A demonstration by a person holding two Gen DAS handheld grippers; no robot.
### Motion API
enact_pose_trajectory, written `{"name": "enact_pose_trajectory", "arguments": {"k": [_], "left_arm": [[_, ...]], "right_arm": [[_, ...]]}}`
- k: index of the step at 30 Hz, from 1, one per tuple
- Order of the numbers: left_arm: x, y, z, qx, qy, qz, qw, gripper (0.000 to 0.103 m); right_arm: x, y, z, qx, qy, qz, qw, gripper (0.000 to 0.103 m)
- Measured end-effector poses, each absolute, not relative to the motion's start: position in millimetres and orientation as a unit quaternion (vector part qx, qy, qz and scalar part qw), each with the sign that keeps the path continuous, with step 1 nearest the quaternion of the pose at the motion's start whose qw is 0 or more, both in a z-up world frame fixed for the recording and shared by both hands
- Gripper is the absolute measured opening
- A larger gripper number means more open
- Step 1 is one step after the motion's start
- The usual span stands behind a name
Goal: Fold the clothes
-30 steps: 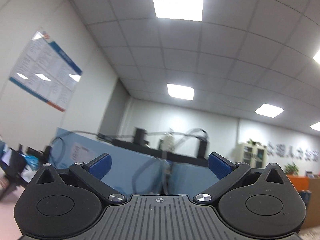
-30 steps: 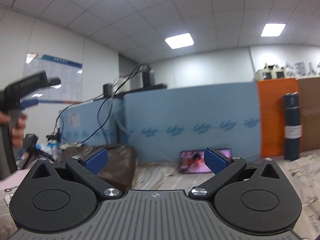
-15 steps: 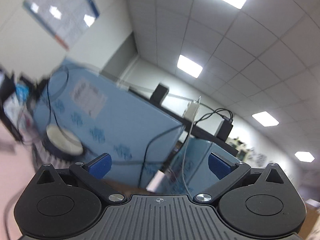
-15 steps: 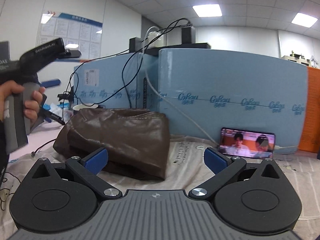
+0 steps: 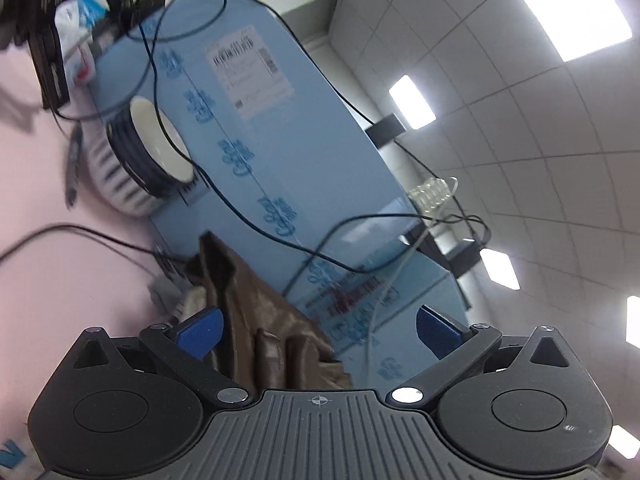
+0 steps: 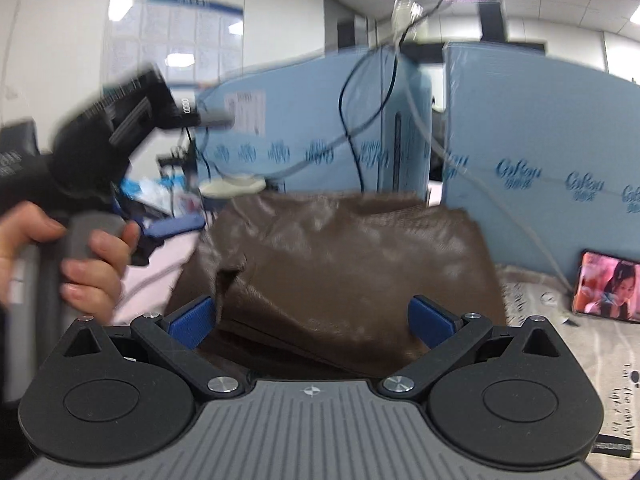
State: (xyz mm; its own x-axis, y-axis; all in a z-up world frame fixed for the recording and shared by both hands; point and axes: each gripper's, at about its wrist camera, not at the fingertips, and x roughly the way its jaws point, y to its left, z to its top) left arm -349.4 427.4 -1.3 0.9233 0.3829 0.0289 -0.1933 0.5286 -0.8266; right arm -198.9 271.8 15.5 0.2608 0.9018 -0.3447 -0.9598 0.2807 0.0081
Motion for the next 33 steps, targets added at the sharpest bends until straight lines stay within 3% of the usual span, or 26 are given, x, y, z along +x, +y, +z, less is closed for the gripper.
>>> {"name": "enact_pose_trajectory", "arguments": {"k": [8,21,24,26,27,28,29,30,32,33], "left_arm": [[-340.0,430.7,-3.7,-0.460,-0.091,0.115,0.876,0.103],[-282.7,469.2,13.3,-0.427,-0.014,0.212,0.879,0.101],[-272.2,460.4,13.6,-0.380,0.006,0.244,0.892,0.083],[-265.2,450.6,16.5,-0.335,0.027,0.269,0.902,0.038],[-263.1,444.4,18.2,-0.309,0.035,0.282,0.908,0.033],[-261.4,437.9,19.9,-0.284,0.040,0.291,0.913,0.025],[-261.3,430.3,22.4,-0.260,0.038,0.291,0.920,0.018],[-261.6,421.2,26.3,-0.236,0.033,0.294,0.926,0.017],[-262.2,401.8,34.4,-0.184,0.022,0.300,0.936,0.012],[-262.3,388.9,39.5,-0.152,0.015,0.305,0.940,0.011]], "right_arm": [[-186.5,267.0,21.3,-0.108,0.154,0.532,0.825,0.103],[-129.3,193.9,19.5,-0.138,0.152,0.453,0.868,0.103],[-115.3,185.9,14.2,-0.112,0.162,0.467,0.862,0.102],[-115.7,189.3,10.9,-0.109,0.150,0.484,0.855,0.100],[-117.6,192.5,9.6,-0.113,0.142,0.487,0.855,0.099],[-119.2,195.6,8.6,-0.116,0.136,0.490,0.853,0.093],[-120.1,197.6,8.5,-0.115,0.134,0.495,0.851,0.079],[-120.6,198.7,8.5,-0.112,0.135,0.499,0.849,0.073],[-120.2,202.0,11.4,-0.109,0.137,0.508,0.844,0.041],[-120.1,200.4,12.2,-0.107,0.138,0.513,0.840,0.032]]}}
